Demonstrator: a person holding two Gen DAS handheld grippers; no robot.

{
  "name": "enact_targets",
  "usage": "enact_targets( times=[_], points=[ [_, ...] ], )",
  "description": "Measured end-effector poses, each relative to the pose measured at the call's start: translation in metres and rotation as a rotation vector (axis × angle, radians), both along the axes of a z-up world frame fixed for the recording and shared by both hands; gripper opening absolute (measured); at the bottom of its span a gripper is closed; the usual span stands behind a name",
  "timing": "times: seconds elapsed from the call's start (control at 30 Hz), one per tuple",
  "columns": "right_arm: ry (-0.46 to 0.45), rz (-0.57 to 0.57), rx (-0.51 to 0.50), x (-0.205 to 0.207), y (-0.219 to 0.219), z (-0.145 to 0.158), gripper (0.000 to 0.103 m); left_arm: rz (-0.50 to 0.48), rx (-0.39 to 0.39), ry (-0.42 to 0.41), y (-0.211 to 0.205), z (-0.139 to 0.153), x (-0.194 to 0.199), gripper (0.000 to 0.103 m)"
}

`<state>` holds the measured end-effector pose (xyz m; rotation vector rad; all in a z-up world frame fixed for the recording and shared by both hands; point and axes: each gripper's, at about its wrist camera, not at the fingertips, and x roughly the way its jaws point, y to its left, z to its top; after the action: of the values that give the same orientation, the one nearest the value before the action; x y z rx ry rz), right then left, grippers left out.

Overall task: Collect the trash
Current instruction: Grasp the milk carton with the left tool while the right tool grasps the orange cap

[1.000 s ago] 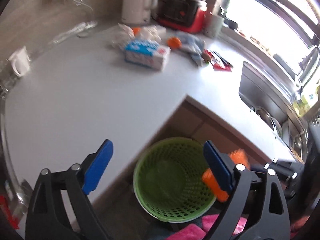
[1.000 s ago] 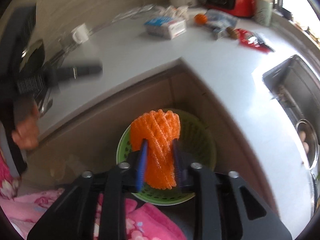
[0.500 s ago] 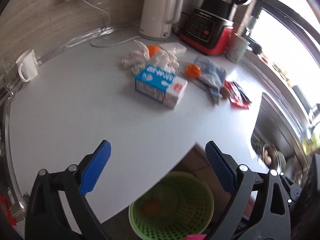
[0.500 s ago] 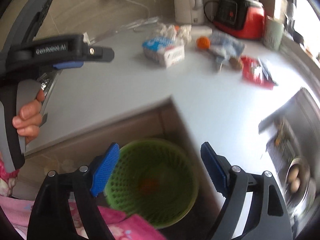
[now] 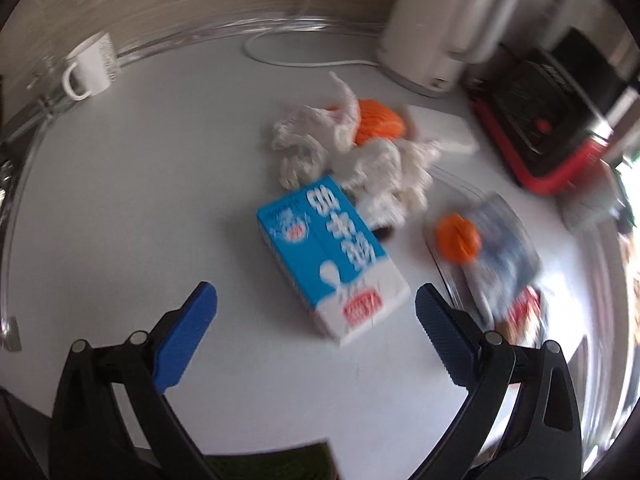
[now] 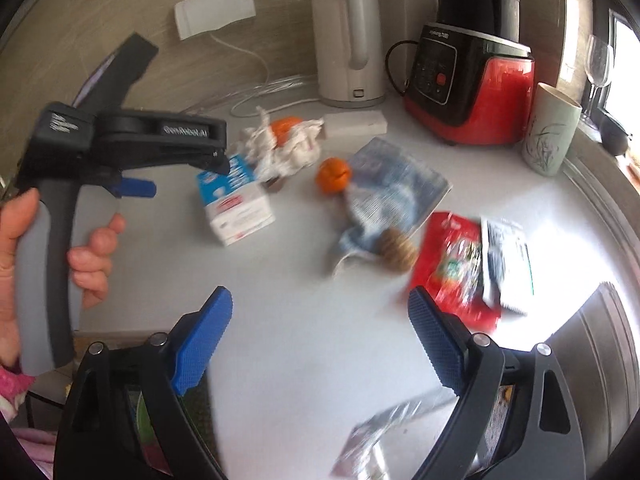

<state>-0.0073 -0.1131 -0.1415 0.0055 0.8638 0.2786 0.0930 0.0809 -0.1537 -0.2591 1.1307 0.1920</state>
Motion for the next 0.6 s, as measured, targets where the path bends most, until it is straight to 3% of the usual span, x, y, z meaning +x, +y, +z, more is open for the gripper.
enact_targets(
  times=[0.1, 0.3, 0.33, 0.4, 0.6],
  points=[
    [-0.002, 0.008, 0.023, 0.021, -0.014, -0.003, 0.089, 0.065, 0.023, 0.044, -0.004, -0.011, 0.019, 0.095],
    [-0.012, 0.021, 0.068, 0.058, -0.031, -0.005, 0.089, 0.191, -0.049, 0.125, -0.003, -0.038, 0.039, 0.094],
    [-0.014, 0.024, 0.072, 0.063, -0.033, -0.005, 0.089, 0.206, -0.059, 0.131, -0.003, -0.042, 0.041, 0.092],
    [-0.024, 0.033, 0.073, 0.072, -0.035, -0.005, 0.089, 0.226, -0.087, 0.146, -0.002, -0.048, 0.042, 0.074],
    [-0.075, 0.066, 0.077, 0.1, -0.033, -0.007, 0.089, 0.219, -0.073, 0.157, 0.001, -0.052, 0.035, 0.068]
  ],
)
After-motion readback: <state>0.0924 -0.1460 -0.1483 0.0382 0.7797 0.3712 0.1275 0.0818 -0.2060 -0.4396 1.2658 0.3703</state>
